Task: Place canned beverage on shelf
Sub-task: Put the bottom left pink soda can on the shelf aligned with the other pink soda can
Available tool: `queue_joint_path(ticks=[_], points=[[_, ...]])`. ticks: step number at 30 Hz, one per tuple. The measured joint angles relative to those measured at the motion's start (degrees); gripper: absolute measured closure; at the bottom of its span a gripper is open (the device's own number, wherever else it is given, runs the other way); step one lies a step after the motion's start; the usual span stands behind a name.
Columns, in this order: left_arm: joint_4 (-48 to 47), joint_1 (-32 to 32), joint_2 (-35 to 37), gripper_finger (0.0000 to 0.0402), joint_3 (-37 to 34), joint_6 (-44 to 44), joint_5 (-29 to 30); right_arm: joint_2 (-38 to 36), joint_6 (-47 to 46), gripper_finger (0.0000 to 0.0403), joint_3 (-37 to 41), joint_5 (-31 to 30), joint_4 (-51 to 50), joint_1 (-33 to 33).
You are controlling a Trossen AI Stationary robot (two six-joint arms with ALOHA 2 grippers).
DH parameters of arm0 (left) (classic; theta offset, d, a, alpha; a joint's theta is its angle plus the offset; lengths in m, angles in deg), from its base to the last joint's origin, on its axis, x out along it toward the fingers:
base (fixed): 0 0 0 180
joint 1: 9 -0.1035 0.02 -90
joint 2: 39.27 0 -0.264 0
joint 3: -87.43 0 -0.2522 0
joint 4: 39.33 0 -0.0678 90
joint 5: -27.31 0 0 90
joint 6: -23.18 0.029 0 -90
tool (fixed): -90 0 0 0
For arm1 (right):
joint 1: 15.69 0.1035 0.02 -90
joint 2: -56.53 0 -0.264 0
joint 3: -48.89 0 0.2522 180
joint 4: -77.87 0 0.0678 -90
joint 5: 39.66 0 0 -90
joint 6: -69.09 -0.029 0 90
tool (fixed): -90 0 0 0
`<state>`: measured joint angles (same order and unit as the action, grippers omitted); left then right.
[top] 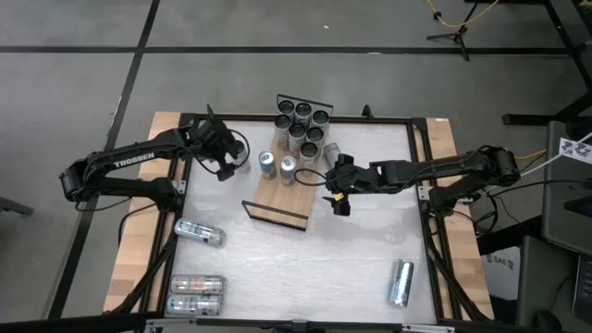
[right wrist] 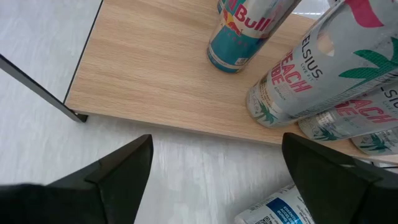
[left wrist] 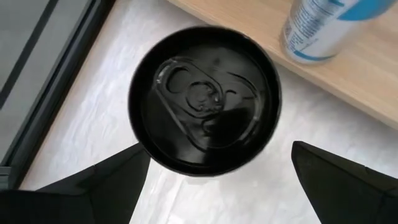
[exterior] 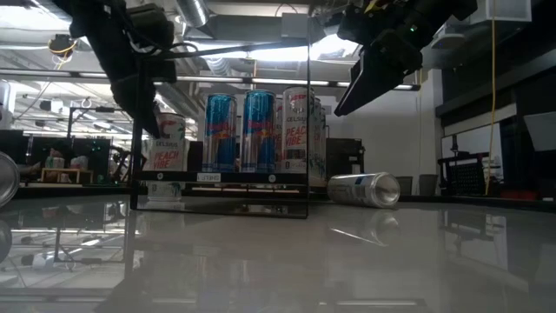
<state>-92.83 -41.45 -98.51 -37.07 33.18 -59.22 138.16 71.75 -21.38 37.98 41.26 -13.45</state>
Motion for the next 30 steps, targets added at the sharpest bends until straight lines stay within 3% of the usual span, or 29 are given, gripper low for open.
queue_joint_path(ticks=[14, 24, 30], points=[[5.0, 0.0, 0.0, 0.002, 0.0, -11.4, 0.0, 0.0, 0.0, 0.0052, 0.0, 0.0, 0.0, 0.0], [7.3, 0.0, 0.0, 0.0022, 0.0, -11.4, 0.5, 0.0, 0.0, 0.0052, 0.0, 0.0, 0.0, 0.0], [7.3, 0.0, 0.0, 0.005, 0.0, -11.4, 1.9, 0.0, 0.0, 0.0052, 0.0, 0.0, 0.0, 0.0]])
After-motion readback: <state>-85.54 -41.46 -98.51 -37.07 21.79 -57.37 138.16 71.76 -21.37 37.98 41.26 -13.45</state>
